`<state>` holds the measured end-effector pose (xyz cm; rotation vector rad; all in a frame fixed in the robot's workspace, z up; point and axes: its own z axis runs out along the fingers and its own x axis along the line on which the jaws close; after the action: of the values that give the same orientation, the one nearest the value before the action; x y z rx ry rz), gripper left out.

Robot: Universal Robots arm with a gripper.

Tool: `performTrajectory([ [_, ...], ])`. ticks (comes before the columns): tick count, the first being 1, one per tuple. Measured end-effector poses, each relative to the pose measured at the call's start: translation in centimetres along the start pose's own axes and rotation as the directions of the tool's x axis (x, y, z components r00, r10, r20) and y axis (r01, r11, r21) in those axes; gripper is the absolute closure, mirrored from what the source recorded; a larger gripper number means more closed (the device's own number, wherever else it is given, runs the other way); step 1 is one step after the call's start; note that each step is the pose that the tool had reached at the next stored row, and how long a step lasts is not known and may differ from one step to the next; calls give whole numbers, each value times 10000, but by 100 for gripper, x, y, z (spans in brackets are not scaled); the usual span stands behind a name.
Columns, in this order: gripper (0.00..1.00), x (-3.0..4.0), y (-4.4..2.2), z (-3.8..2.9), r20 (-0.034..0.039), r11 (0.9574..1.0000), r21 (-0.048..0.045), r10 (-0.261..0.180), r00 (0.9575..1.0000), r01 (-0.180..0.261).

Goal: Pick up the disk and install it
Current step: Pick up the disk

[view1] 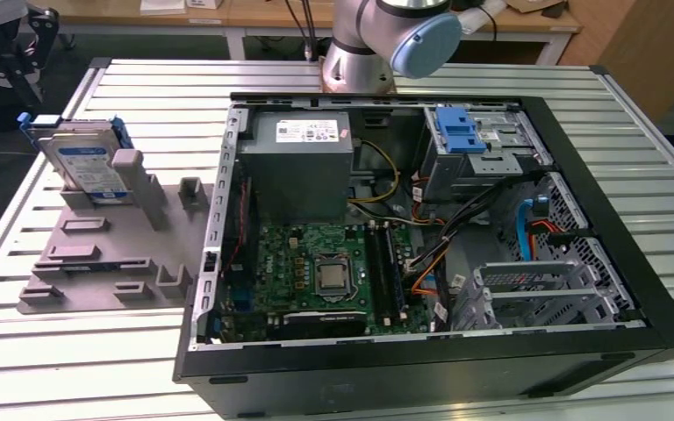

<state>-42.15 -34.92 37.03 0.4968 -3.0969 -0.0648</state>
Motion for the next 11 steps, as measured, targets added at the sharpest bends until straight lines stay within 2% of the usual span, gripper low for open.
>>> performTrajectory([
  [11,89,0,0,0,-4,9999,0,-106,9999,106],
])
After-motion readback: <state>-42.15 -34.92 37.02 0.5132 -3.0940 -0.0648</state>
